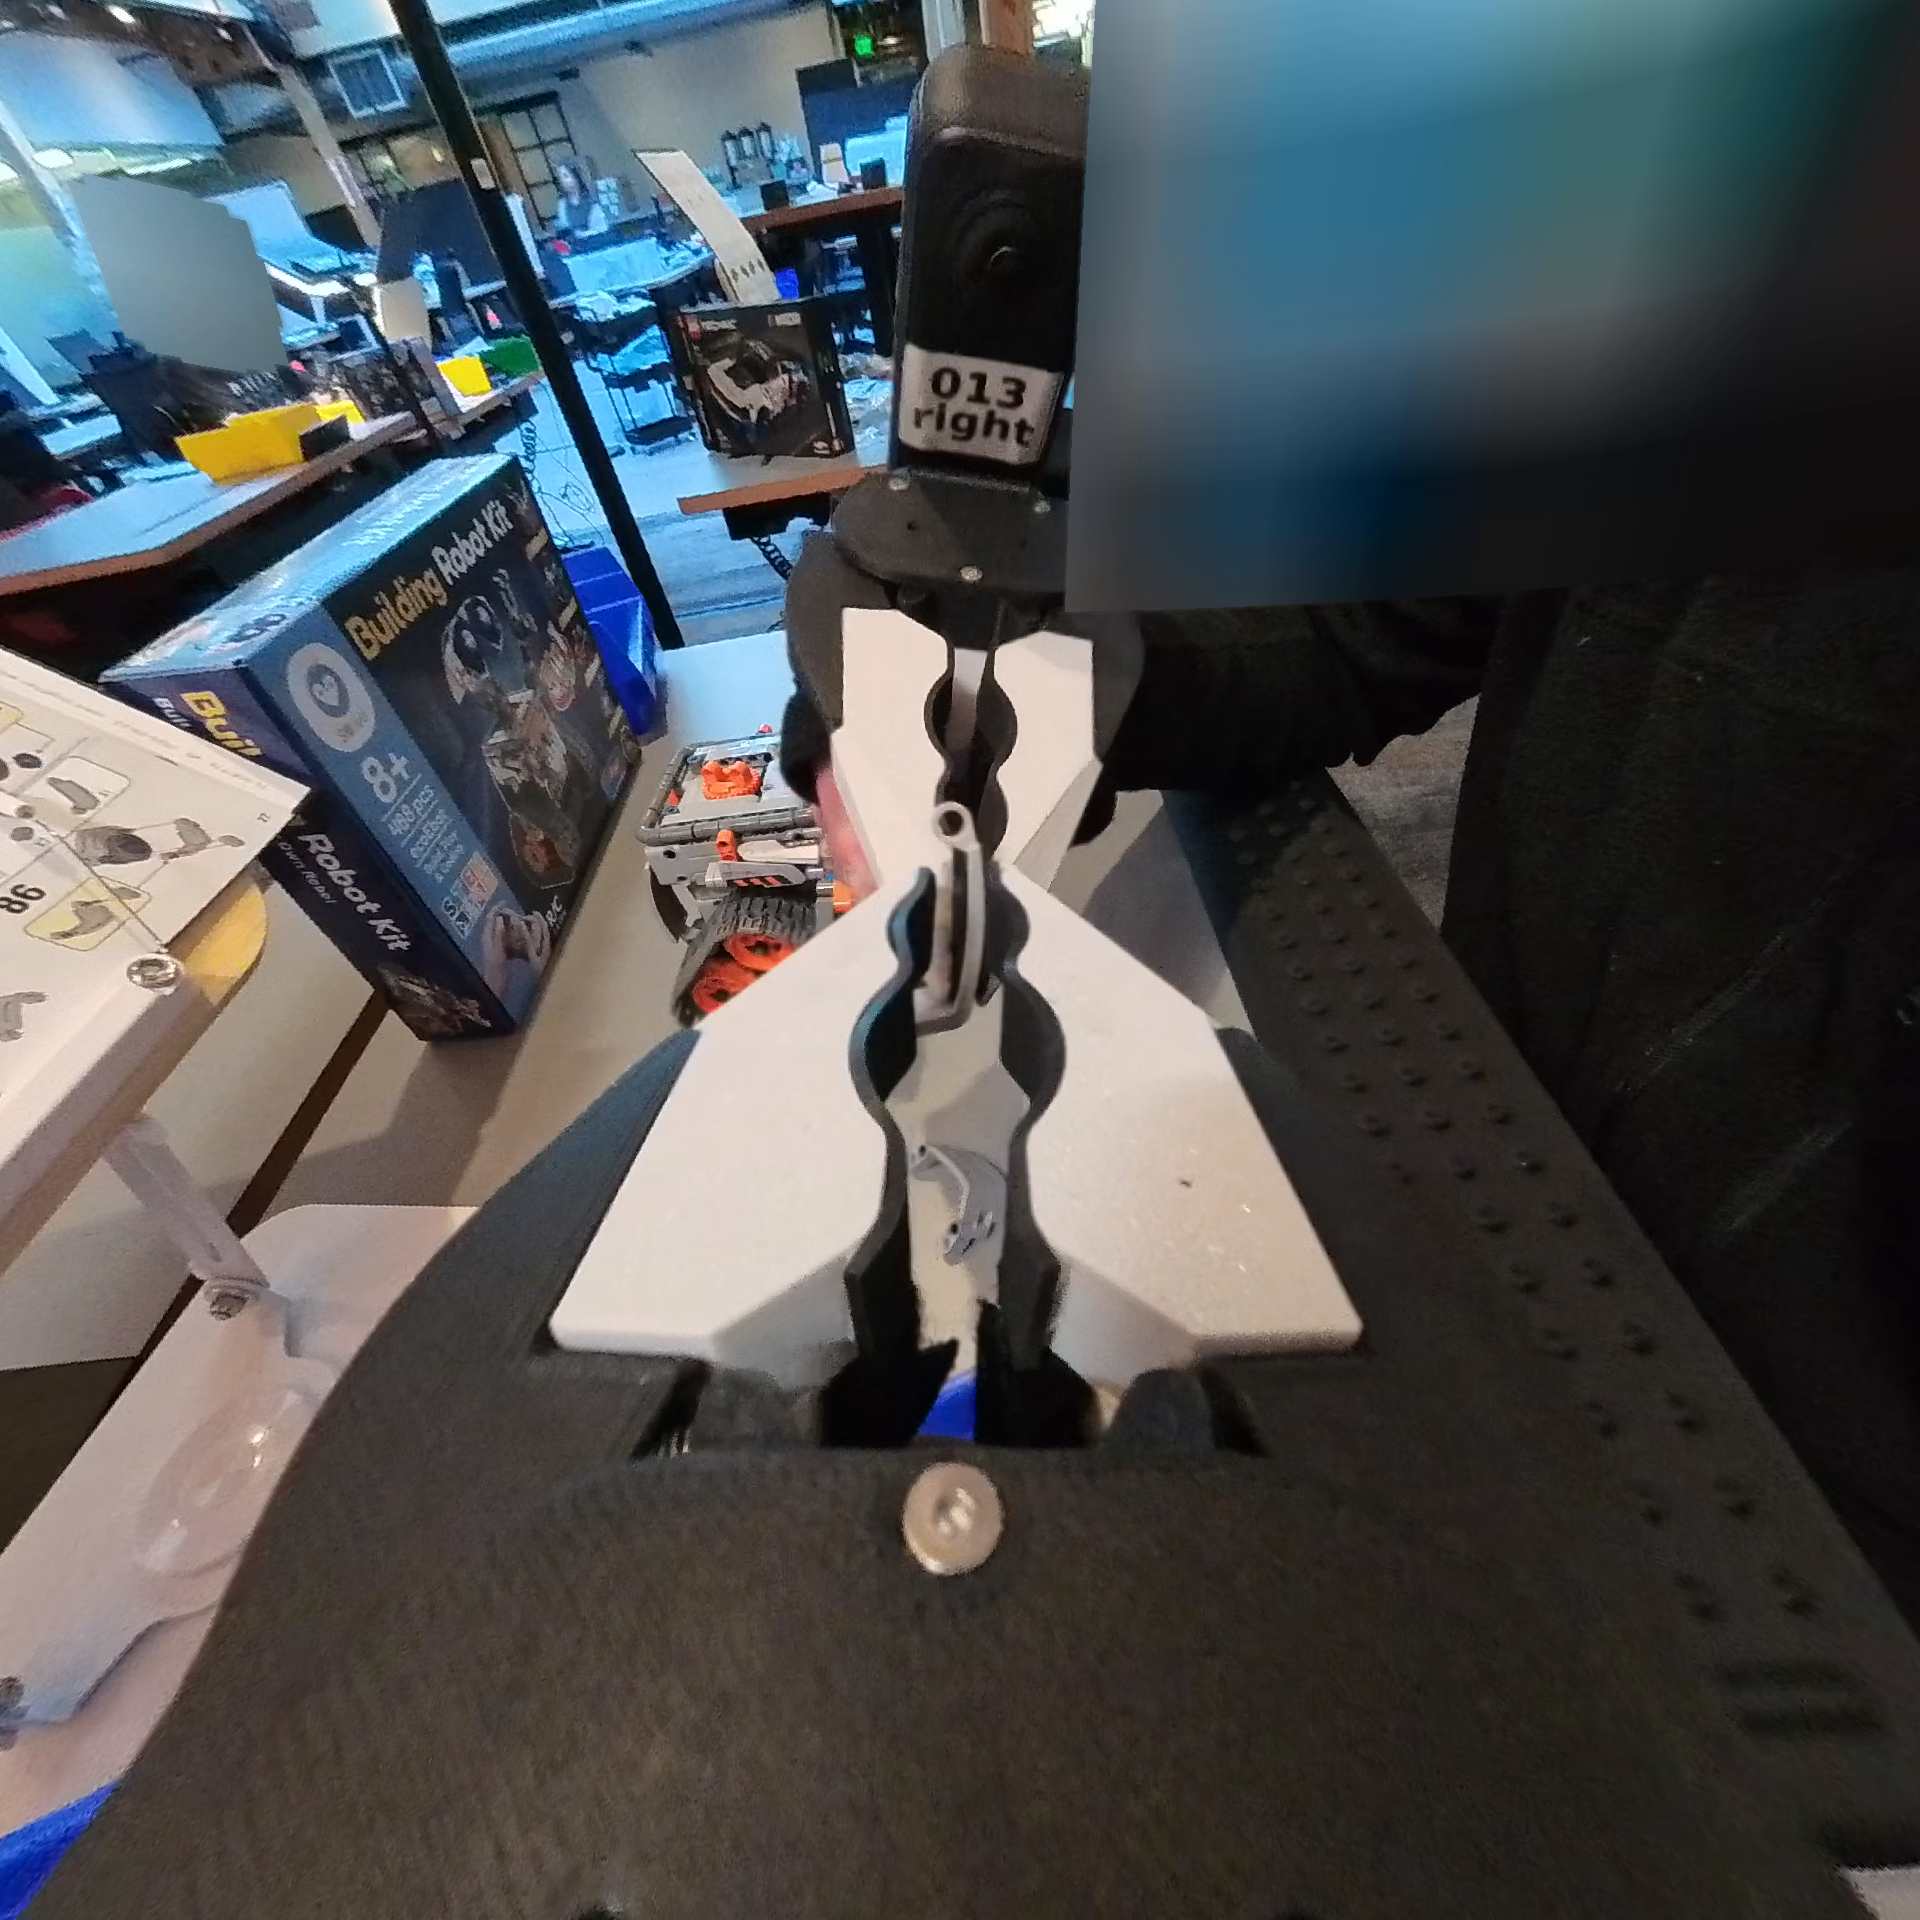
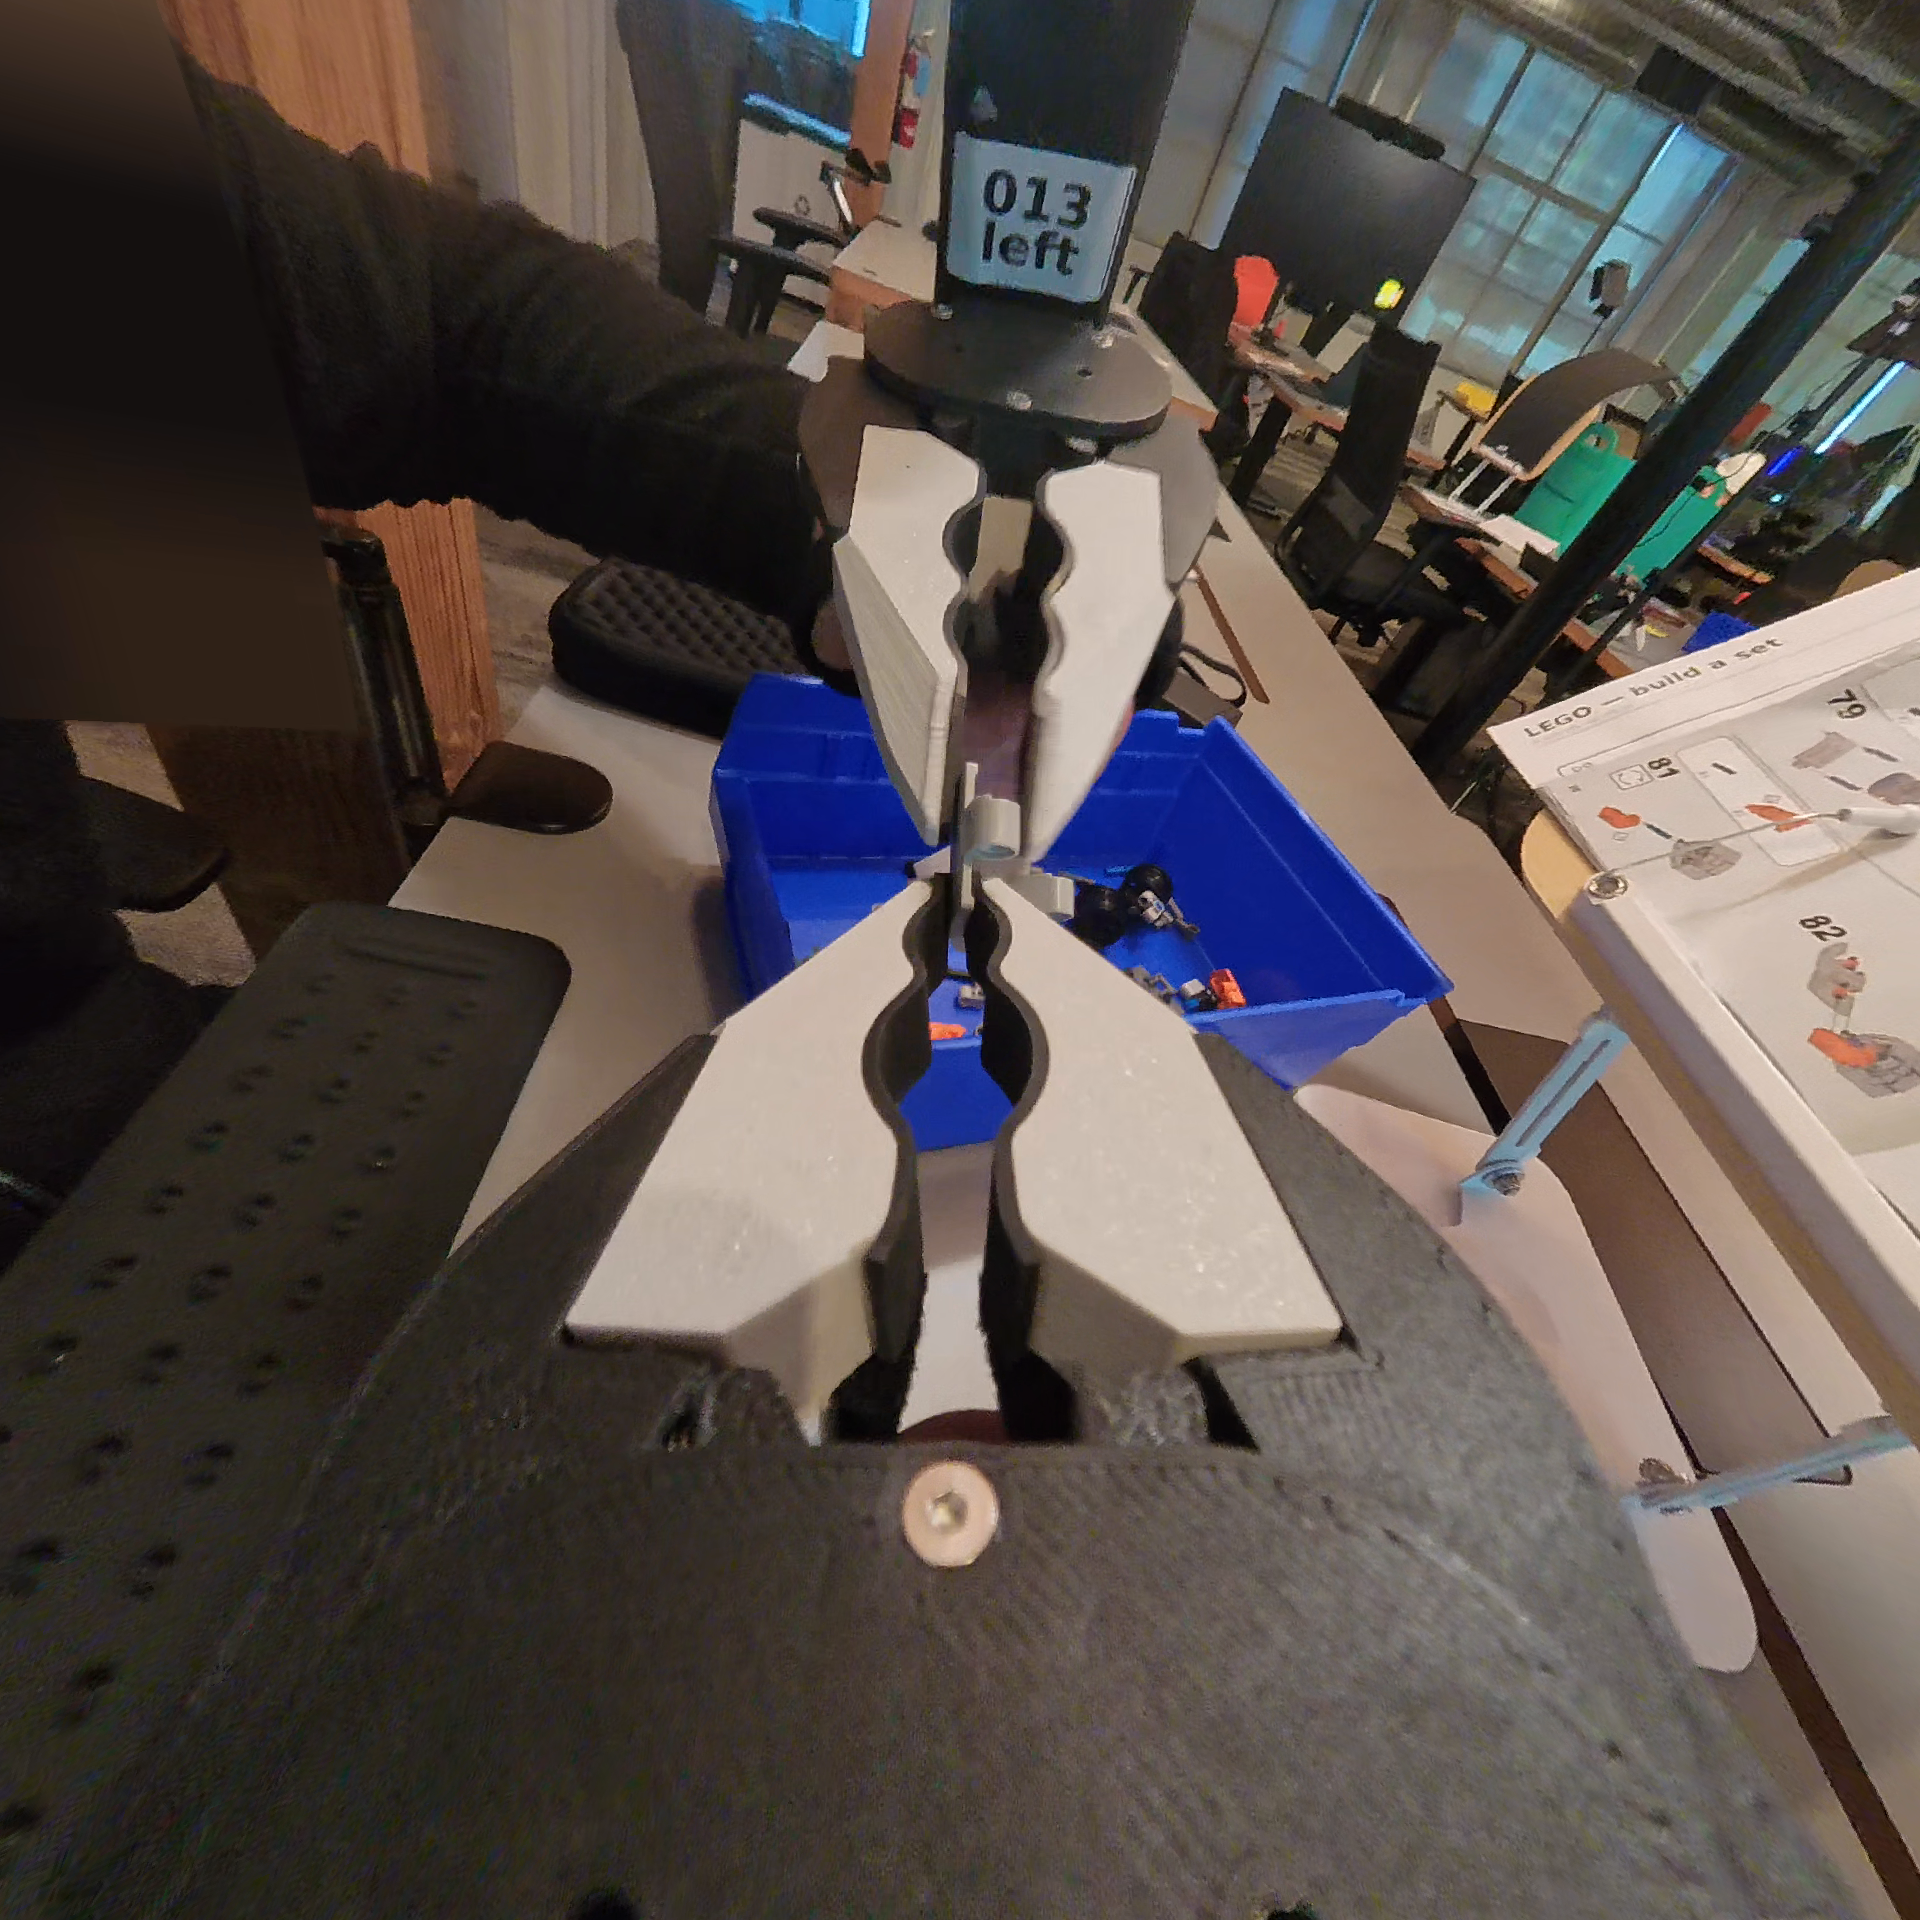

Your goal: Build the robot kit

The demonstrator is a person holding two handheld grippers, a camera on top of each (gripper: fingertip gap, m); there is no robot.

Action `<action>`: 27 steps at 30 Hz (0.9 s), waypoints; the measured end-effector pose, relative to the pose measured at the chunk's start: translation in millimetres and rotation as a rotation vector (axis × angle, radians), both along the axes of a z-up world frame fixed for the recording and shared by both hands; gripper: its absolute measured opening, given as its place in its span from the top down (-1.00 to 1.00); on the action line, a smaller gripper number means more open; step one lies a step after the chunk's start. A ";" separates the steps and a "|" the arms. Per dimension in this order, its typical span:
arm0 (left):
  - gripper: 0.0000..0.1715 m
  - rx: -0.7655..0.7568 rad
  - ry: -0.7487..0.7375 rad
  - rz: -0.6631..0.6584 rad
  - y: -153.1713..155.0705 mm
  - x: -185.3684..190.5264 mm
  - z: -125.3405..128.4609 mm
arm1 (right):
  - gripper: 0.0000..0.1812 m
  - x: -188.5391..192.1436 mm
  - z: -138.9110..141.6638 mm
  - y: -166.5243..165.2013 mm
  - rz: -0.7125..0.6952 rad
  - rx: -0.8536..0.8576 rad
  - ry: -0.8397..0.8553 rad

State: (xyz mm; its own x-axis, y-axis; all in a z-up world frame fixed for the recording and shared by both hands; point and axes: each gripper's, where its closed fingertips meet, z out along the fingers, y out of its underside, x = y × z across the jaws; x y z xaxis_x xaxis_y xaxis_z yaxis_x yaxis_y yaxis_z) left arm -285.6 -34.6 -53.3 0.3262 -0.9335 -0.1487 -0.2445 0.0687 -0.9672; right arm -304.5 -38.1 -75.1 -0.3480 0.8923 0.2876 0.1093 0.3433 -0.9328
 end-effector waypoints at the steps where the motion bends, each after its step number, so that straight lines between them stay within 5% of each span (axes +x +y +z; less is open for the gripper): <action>1: 0.85 0.015 0.011 0.017 1.8 -3.7 1.0 | 1.00 1.0 -1.9 1.8 -0.004 0.009 -0.019; 5: 0.74 0.025 0.237 0.067 3.9 -35.0 -24.7 | 1.00 16.1 -32.2 2.0 0.049 0.061 -0.258; 10: 0.68 -0.099 0.905 0.070 -10.5 -110.6 -145.9 | 1.00 52.0 -102.2 4.9 0.096 0.218 -0.664; 13: 0.65 -0.184 1.003 0.006 -26.8 -120.8 -186.6 | 1.00 65.5 -133.7 2.0 0.129 0.272 -0.816; 20: 0.69 -0.173 1.154 0.003 -20.5 -134.6 -216.4 | 0.95 80.4 -180.9 -3.1 0.167 0.350 -1.008; 27: 0.83 -0.174 1.164 0.021 -12.0 -136.9 -221.6 | 0.81 77.5 -176.5 -3.6 0.164 0.339 -0.980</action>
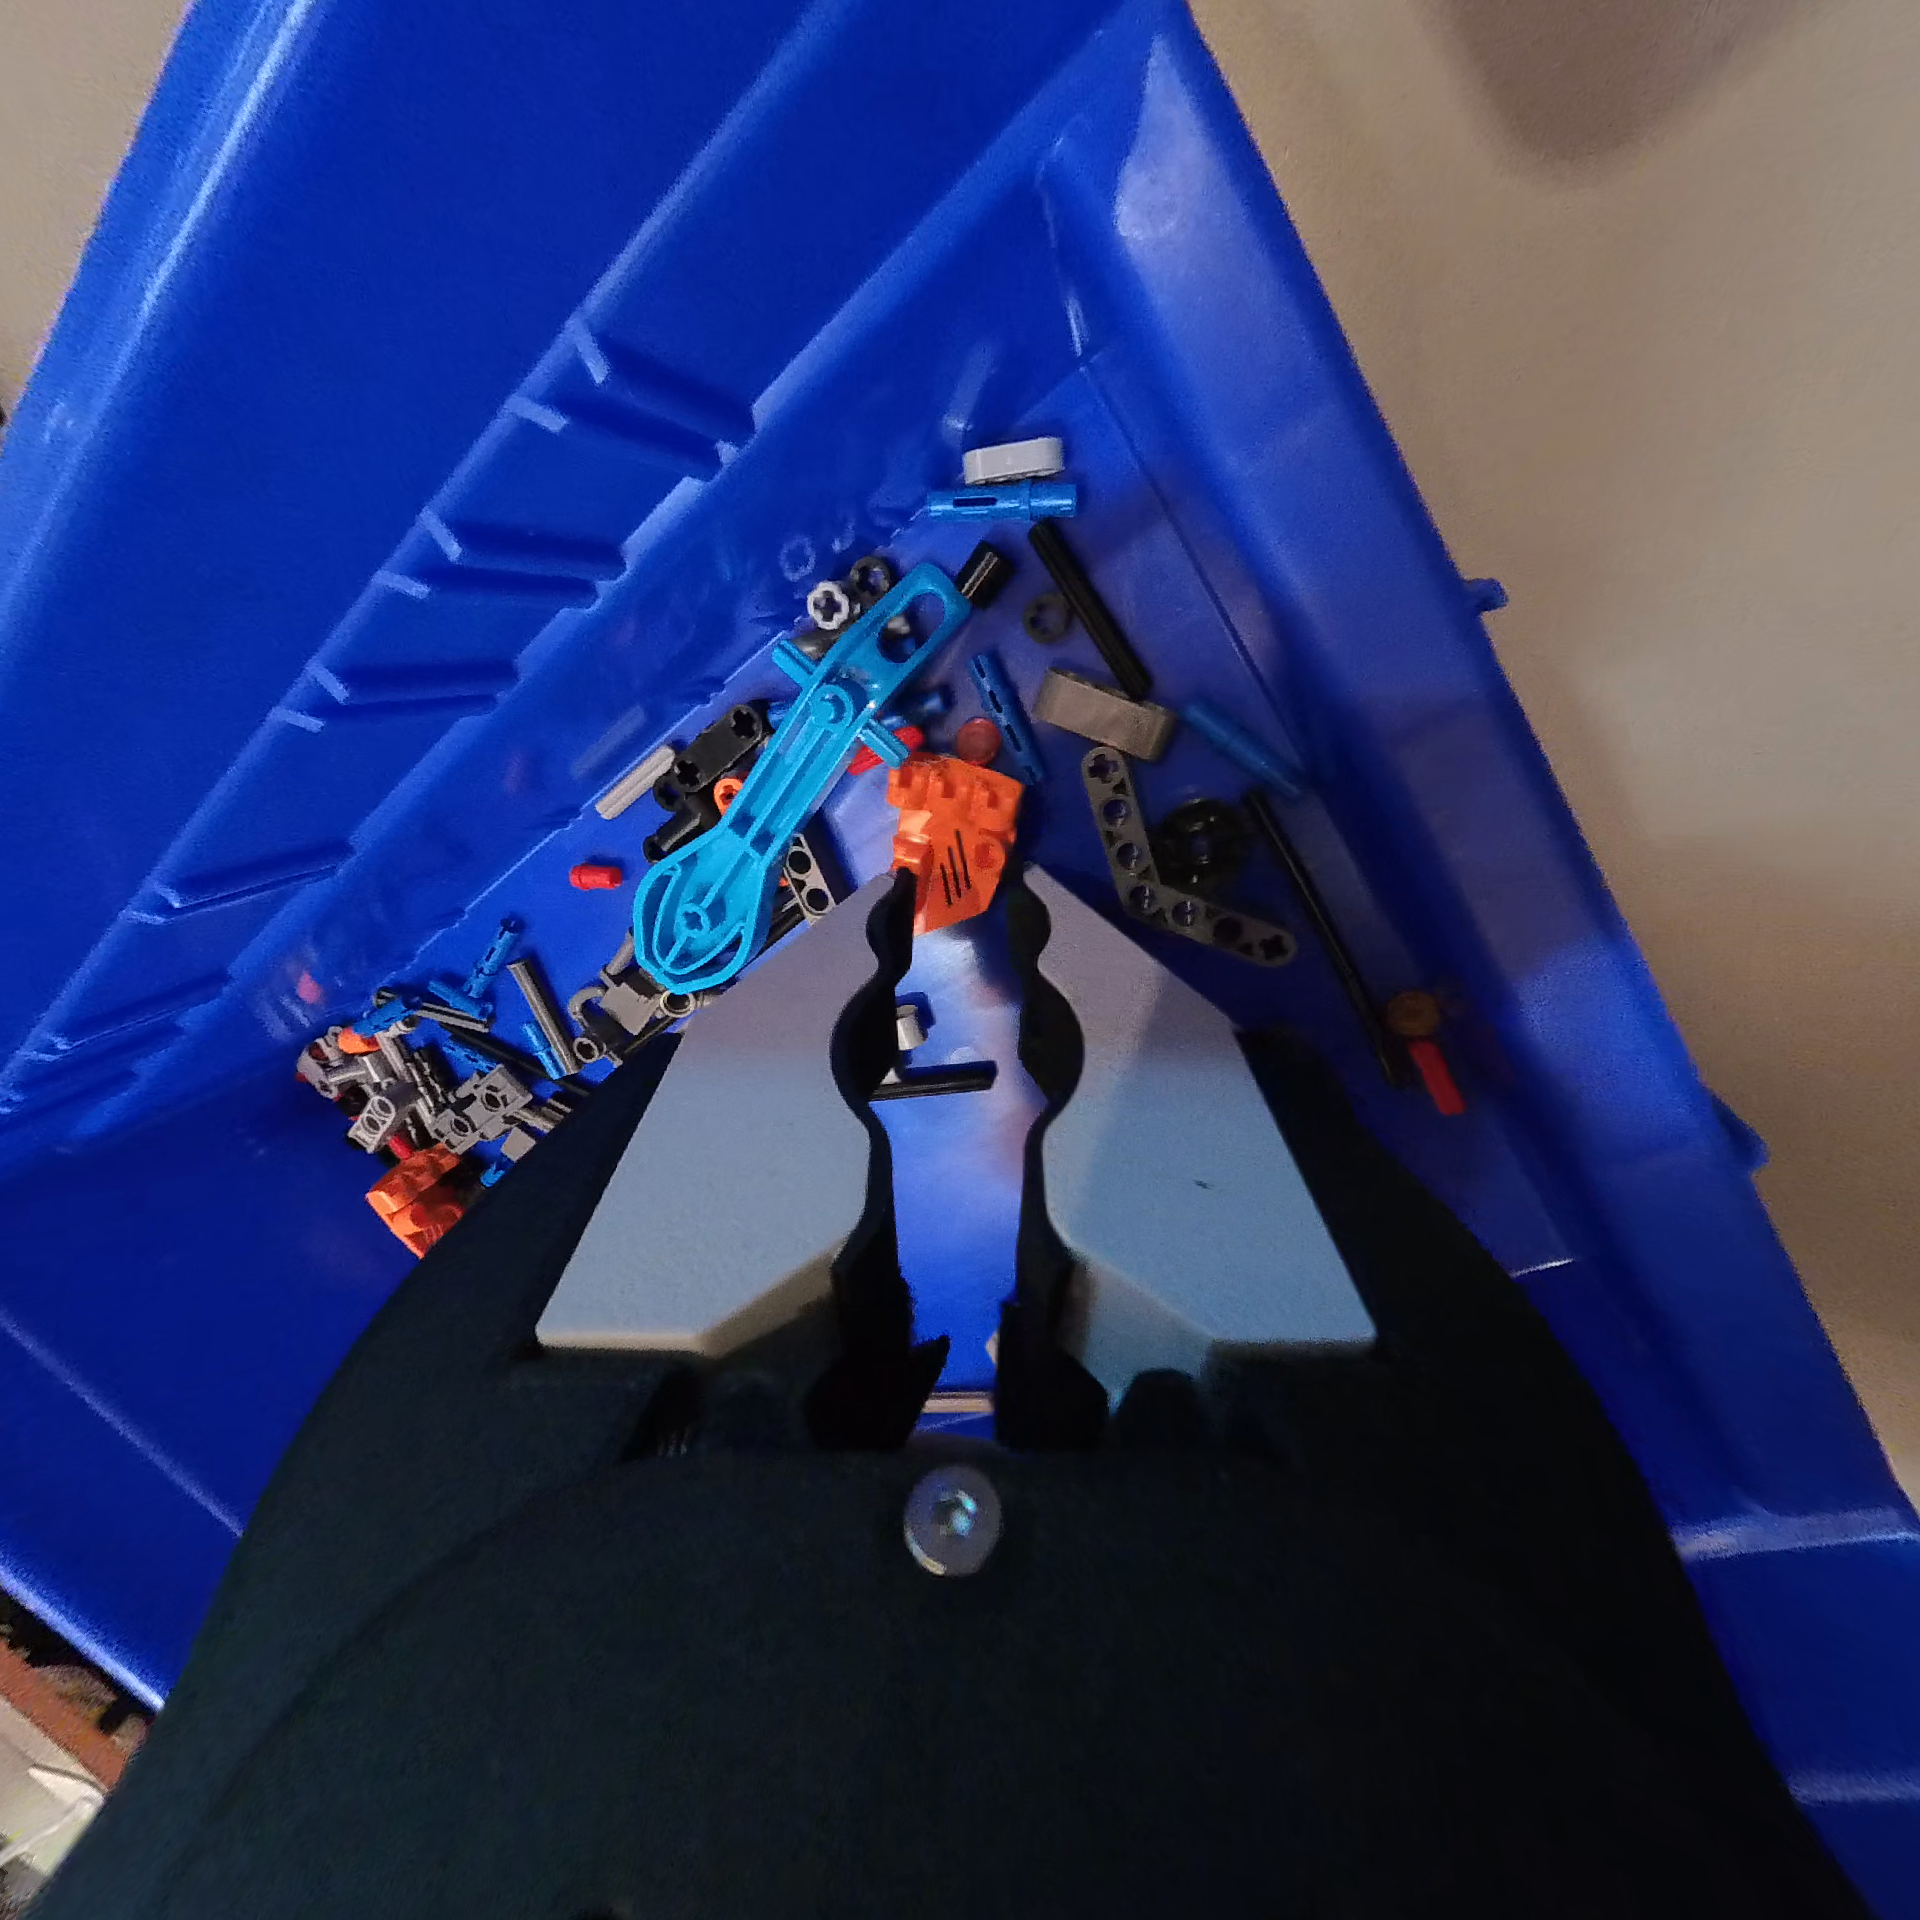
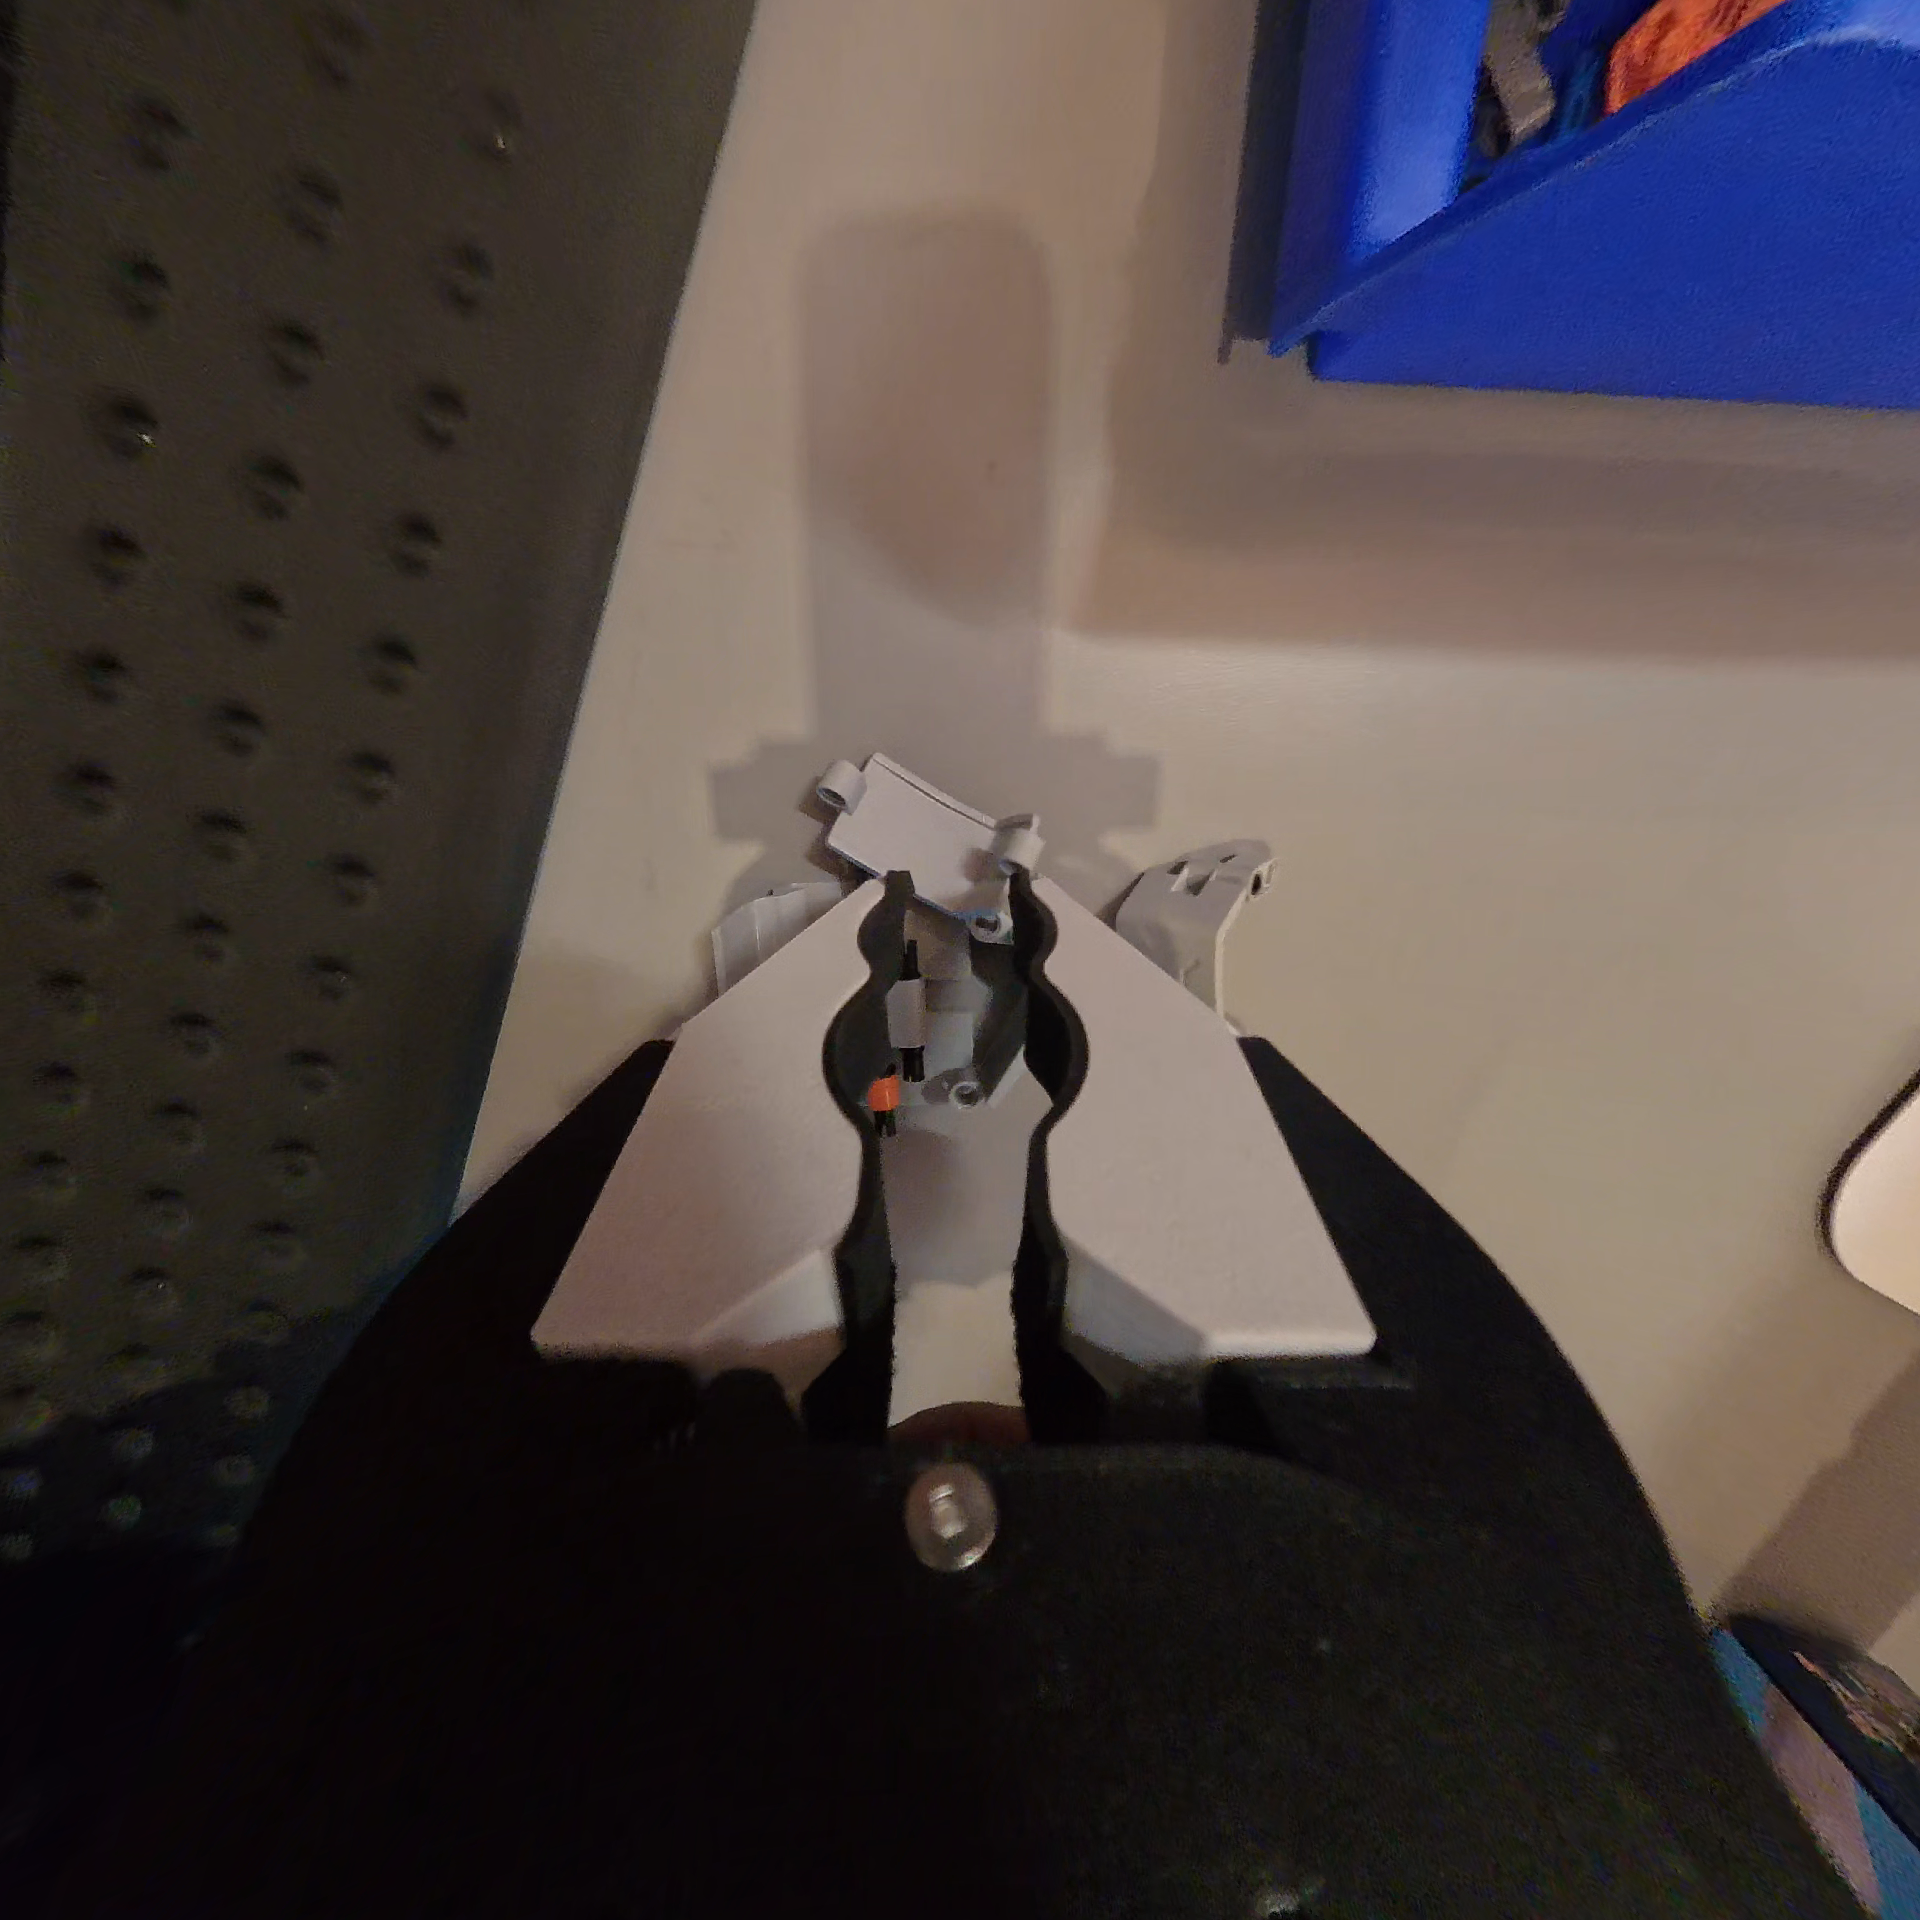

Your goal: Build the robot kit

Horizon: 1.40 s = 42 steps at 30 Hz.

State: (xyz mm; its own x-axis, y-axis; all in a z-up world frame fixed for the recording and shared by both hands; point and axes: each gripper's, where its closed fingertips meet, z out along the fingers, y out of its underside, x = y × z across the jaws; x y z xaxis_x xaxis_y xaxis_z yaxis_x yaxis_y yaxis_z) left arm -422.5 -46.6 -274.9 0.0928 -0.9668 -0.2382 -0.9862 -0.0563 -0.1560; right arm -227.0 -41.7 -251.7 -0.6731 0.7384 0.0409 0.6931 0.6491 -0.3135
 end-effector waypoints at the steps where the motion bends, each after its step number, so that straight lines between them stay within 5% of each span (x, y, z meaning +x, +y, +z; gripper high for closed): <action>1: 0.83 0.001 -0.004 -0.001 0.6 0.6 0.1 | 0.82 -1.2 2.6 0.0 -0.002 -0.008 0.012; 4: 1.00 0.017 -0.028 -0.002 3.5 1.3 2.5 | 0.86 -4.8 9.4 1.5 -0.014 -0.015 0.045; 16: 1.00 0.087 -0.090 0.018 8.4 0.1 16.8 | 0.90 -23.8 35.0 -0.8 -0.047 -0.081 0.189; 21: 1.00 0.132 -0.188 0.034 8.5 11.4 49.7 | 0.69 -54.3 68.3 9.8 -0.118 -0.080 0.423; 26: 1.00 0.181 -0.367 0.006 -0.1 46.5 101.6 | 0.64 -74.0 99.7 5.8 -0.053 0.037 0.670; 31: 1.00 0.187 -0.453 -0.057 -10.3 84.1 119.9 | 0.50 -88.7 108.9 -7.7 0.007 0.145 0.815; 42: 1.00 0.193 -0.534 -0.102 -11.7 118.1 134.0 | 0.86 -92.1 108.7 -9.0 0.063 0.320 0.859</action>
